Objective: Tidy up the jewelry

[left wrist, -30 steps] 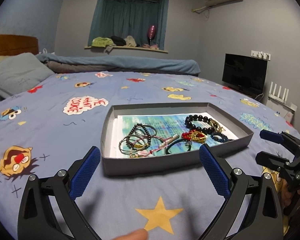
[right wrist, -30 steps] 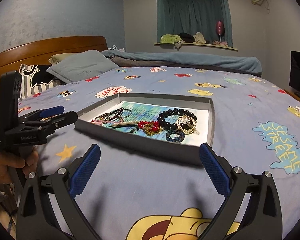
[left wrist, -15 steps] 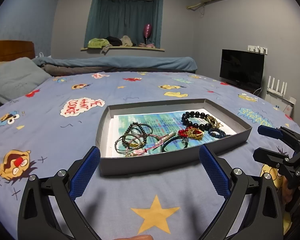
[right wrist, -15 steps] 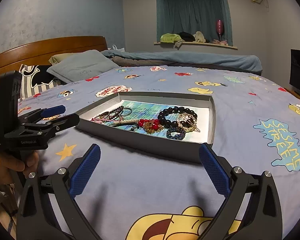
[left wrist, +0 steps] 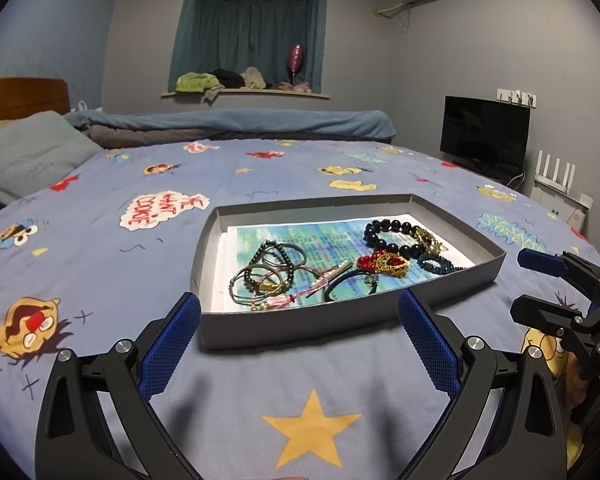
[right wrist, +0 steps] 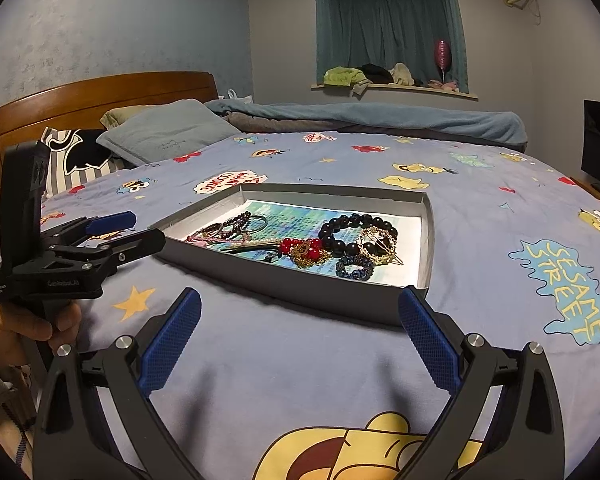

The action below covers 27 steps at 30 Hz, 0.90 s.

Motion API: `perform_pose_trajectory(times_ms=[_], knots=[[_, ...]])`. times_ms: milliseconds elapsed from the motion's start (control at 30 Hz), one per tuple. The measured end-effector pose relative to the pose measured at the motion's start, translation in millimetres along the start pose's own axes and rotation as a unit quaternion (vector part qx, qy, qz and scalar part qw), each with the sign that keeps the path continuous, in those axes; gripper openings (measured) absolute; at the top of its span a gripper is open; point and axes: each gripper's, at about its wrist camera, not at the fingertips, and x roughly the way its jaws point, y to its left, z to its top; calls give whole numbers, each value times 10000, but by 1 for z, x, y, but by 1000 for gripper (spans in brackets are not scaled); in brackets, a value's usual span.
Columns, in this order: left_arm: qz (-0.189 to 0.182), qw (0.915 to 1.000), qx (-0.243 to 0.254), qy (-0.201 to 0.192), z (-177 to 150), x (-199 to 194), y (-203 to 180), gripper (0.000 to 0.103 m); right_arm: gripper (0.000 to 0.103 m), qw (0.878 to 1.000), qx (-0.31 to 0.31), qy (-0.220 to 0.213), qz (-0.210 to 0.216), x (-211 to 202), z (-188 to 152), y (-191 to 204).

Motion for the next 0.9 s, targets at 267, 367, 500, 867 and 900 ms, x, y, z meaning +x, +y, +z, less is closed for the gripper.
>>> perform_pose_trajectory(times_ms=[267,367,500,867,900], knots=[[1,10000,1,1,0,0,0,98,97,10000,-21,-13,18,-2,0,0],[-1,10000,-3,1,0,0,0,98,97,10000,-8,-4,20,-2,0,0],[1,10000,2,-7,0,0,0,98,97,10000,-16,4,17,-1,1,1],[2,10000,-1,2,0,0,0,98,97,10000,-29,-9,24,-2,1,1],[2,10000,-1,5,0,1,0,98,97,10000,-30,-10,25,-2,1,1]])
